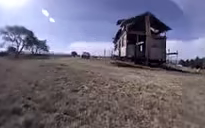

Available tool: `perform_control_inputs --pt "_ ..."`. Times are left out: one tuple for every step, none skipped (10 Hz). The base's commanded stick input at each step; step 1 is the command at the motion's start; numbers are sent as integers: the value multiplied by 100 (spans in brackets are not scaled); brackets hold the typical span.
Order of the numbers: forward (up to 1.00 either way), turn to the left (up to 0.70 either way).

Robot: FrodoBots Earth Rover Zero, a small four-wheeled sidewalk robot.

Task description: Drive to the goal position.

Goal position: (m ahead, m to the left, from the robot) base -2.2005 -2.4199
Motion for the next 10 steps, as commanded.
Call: perform_control_inputs --pt "70 0" --pt "70 0" --pt "70 0" --pt "70 0" --pt "70 0" --pt "70 0" --pt "70 0" --pt "70 0" --pt "70 0" --pt "70 0"
